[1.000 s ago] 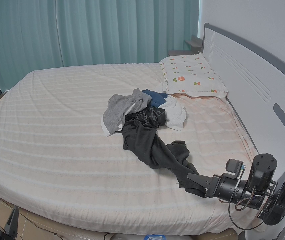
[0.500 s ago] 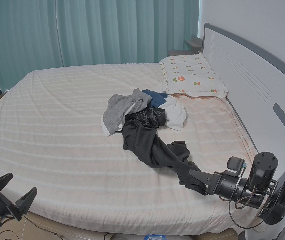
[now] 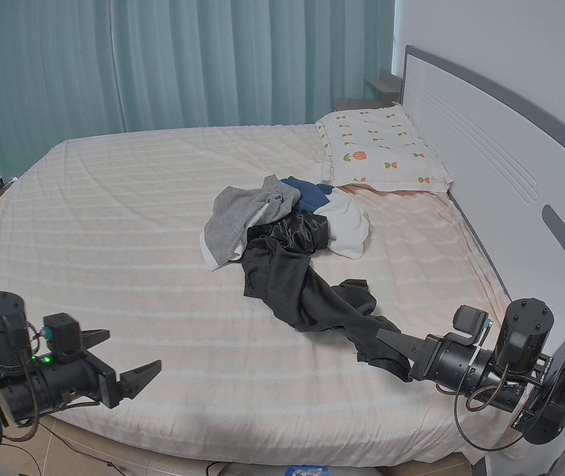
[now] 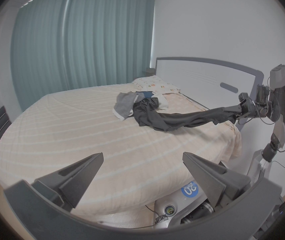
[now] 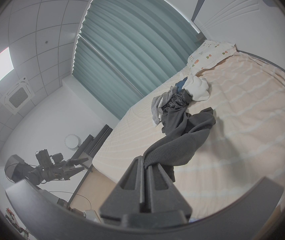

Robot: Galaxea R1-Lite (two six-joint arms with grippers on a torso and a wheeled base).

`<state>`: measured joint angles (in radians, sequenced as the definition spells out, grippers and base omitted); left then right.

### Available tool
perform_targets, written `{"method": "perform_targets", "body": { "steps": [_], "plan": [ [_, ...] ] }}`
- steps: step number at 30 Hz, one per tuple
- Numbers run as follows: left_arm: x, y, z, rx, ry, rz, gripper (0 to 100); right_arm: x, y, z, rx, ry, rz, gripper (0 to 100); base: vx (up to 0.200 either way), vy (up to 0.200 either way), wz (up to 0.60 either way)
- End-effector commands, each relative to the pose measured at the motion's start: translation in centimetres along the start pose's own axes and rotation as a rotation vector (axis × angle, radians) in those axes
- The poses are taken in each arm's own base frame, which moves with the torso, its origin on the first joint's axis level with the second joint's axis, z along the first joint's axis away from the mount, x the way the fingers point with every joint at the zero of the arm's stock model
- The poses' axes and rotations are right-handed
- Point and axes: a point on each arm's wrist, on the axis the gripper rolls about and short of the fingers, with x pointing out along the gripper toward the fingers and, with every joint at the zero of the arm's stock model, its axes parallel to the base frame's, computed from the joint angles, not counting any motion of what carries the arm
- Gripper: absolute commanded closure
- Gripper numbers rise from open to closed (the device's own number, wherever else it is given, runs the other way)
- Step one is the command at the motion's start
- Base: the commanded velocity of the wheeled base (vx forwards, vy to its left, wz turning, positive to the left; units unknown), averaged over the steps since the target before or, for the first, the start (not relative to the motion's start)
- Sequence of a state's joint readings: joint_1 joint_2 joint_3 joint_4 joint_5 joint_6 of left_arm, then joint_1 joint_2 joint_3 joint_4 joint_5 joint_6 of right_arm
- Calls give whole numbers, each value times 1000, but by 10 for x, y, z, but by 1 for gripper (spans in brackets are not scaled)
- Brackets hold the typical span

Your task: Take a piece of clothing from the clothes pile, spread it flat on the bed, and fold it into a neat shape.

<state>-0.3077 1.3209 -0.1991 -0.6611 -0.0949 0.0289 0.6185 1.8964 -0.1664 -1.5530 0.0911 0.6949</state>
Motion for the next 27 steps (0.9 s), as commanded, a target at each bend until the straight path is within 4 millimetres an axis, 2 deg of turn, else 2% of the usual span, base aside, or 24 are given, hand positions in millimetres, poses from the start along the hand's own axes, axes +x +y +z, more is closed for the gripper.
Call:
{"method": "perform_targets", "body": {
  "steps": [1, 3, 7, 9, 11, 12, 17, 27],
  "plan": [
    [78, -27, -8, 22, 111, -35, 0, 0, 0, 3, -2, -36, -19, 100, 0, 0, 0],
    [90, -31, -8, 11, 91, -26, 0, 0, 0, 5, 0, -46, -21, 100, 0, 0, 0],
    [130, -49, -4, 14, 0, 16, 0, -1, 0, 8, -1, -59, -22, 100, 0, 0, 0],
    [141, -58, -4, 25, -19, 21, 0, -1, 0, 8, -1, -61, -20, 100, 0, 0, 0],
    [143, -60, -5, 28, -21, 20, 0, -1, 0, 8, -1, -62, -19, 100, 0, 0, 0],
    [156, -72, -6, 43, -33, 7, 0, -3, 2, 10, -2, -70, -11, 100, 0, 0, 0],
    [182, -89, -1, 40, -86, 57, 0, -7, 7, 15, -5, -93, 11, 100, 0, 0, 0],
    [197, -104, -21, 57, -74, 57, 0, -11, 13, 19, -9, -111, 37, 100, 0, 0, 0]
  ]
}}
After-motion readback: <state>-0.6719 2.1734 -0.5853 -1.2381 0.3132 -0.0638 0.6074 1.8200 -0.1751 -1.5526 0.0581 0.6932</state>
